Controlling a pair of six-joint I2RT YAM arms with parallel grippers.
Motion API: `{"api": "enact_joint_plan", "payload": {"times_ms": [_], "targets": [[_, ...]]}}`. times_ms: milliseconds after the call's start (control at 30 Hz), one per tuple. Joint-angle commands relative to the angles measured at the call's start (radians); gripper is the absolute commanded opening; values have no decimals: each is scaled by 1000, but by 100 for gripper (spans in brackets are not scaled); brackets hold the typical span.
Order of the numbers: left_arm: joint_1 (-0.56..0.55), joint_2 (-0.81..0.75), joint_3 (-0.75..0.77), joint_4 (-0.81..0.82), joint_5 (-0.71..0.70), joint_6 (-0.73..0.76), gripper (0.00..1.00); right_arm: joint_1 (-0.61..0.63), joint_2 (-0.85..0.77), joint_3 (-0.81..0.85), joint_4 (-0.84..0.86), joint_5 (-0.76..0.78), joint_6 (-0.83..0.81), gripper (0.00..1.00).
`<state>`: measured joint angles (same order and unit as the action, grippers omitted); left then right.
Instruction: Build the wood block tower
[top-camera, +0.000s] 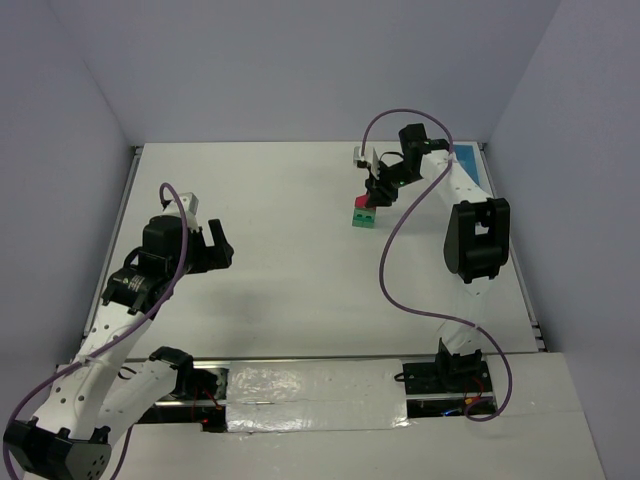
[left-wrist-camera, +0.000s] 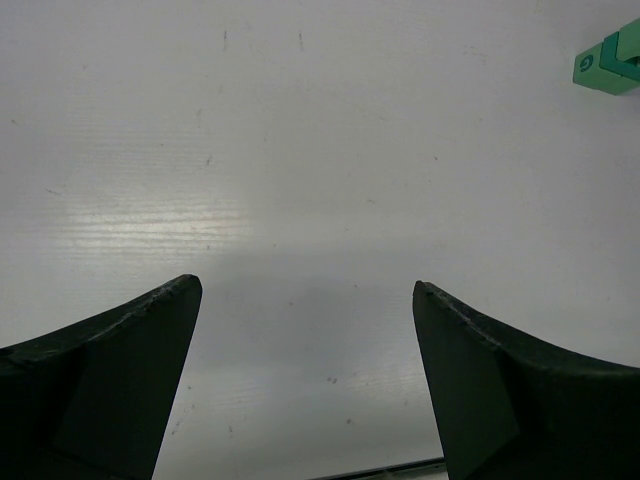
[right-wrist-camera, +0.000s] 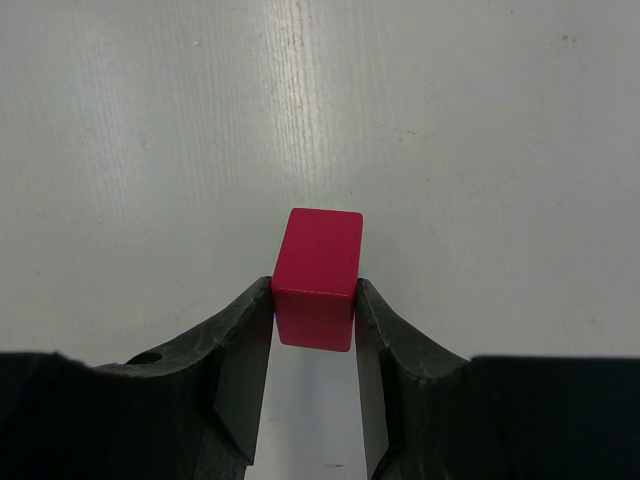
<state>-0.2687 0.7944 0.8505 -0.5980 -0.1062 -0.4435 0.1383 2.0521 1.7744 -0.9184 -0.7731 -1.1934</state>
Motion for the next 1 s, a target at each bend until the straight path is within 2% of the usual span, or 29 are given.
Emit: {"api": "enact_joint_plan", "payload": {"times_ms": [0,967], "targets": [[5,-9,-2,41,10,23,99,-6,5,5,12,-2,3,24],[6,-15,-4,46,22,26,99,-9,10,-13,29,-17,2,33]]}}
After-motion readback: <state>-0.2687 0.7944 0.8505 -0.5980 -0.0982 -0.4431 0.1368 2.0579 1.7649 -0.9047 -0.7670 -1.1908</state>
